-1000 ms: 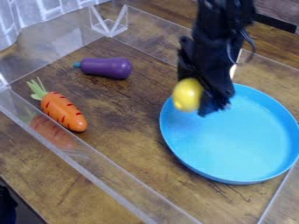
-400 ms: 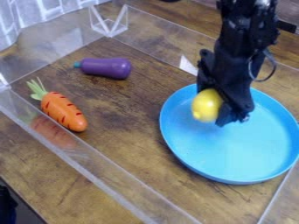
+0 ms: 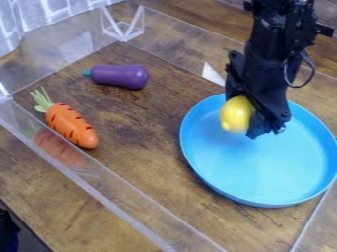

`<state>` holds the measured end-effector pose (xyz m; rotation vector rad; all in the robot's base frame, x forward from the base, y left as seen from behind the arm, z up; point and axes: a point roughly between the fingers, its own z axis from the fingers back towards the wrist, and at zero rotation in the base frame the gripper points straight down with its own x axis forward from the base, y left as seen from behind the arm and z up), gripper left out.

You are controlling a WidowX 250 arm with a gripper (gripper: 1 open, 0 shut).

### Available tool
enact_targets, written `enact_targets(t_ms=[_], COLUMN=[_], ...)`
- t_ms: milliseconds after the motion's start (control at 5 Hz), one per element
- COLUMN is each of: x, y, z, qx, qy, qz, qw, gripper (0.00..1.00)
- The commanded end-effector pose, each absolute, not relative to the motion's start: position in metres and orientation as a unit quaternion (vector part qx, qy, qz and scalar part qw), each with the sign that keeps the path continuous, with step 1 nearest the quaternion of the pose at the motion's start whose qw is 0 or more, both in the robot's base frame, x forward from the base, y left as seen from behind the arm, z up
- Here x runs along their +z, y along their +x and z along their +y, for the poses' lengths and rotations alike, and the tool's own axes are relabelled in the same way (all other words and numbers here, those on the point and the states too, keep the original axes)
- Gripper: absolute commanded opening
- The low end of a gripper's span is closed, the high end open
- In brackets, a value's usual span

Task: Put the lemon on the blue tray

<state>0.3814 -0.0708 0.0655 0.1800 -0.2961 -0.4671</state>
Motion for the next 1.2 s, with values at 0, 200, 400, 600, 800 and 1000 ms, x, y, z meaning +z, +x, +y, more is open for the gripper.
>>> enact_targets(t_ms=[0,200,400,600,800,1000], x=[0.097,0.0977,0.0978,0.0978,0.0972,0.0963], y=[0.3841,0.3825,0.3819,0.3808,0.3803,0.3799], z=[-0.0774,-0.0788,-0.0802,-0.0821,-0.0838,-0.0855], qx=[-0.233,-0.234,-0.236,-0.238,-0.24,-0.242], qy=[0.088,0.083,0.078,0.074,0.07,0.066], qz=[-0.194,-0.204,-0.211,-0.218,-0.223,-0.228], qw=[0.949,0.947,0.945,0.944,0.942,0.941], gripper=[0.0,0.0,0.0,0.0,0.0,0.0])
